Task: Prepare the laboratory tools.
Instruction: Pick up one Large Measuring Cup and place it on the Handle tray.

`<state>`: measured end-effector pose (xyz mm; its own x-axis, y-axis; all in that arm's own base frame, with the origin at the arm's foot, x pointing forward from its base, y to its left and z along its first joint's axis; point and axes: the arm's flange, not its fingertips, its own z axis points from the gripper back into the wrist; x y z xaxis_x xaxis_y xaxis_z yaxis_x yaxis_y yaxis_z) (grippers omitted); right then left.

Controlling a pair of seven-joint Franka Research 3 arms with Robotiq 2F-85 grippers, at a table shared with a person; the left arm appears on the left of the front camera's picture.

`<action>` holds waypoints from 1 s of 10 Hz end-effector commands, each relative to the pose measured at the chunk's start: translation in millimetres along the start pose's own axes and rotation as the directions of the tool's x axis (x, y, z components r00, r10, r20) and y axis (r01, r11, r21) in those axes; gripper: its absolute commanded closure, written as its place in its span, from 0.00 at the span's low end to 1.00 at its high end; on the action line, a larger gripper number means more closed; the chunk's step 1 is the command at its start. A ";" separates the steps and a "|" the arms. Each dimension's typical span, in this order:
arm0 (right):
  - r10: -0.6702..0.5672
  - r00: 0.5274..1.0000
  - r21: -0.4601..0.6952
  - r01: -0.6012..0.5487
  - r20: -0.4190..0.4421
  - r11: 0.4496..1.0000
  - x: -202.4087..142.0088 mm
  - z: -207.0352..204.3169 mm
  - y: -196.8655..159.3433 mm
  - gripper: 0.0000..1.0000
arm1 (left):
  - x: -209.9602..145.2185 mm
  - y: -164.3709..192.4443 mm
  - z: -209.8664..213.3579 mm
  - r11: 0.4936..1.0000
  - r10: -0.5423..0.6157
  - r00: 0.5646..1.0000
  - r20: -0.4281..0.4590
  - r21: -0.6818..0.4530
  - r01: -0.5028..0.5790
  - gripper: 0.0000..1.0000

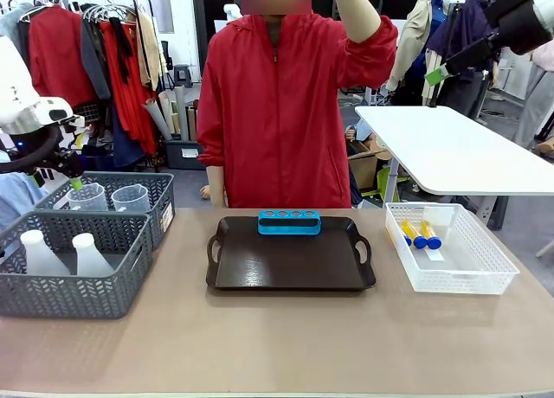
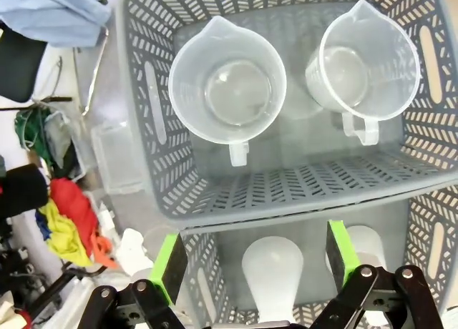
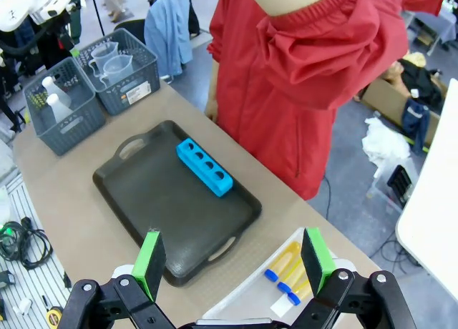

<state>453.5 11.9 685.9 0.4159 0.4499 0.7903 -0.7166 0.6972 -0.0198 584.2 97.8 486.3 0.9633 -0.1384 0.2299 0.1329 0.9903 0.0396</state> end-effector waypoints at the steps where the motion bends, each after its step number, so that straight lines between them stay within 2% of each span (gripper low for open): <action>1: -0.001 1.000 0.010 0.001 0.009 1.000 0.5 0.9 -0.5 0.00 | 8.2 -1.7 -14.4 1.000 -0.010 1.000 -0.008 0.020 0.010 0.00; 2: -0.001 1.000 0.010 0.001 0.009 1.000 0.5 0.9 -0.5 0.00 | 17.2 -3.0 -29.0 1.000 -0.020 0.999 -0.027 0.003 0.020 0.00; 5: -0.001 1.000 0.010 0.001 0.009 1.000 0.5 0.9 -0.5 0.00 | 31.4 6.6 -57.9 0.998 -0.051 0.999 -0.011 0.036 0.052 0.00; 10: -0.001 1.000 0.010 0.001 0.009 1.000 0.5 0.9 -0.5 0.00 | 36.2 29.6 -92.2 0.998 -0.060 0.998 -0.004 0.015 0.060 0.00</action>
<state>453.5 11.9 685.9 0.4161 0.4502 0.7901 -0.7166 0.6972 -0.0198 639.2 120.0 409.0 0.9610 -0.1818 0.2086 0.1678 0.9823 0.0828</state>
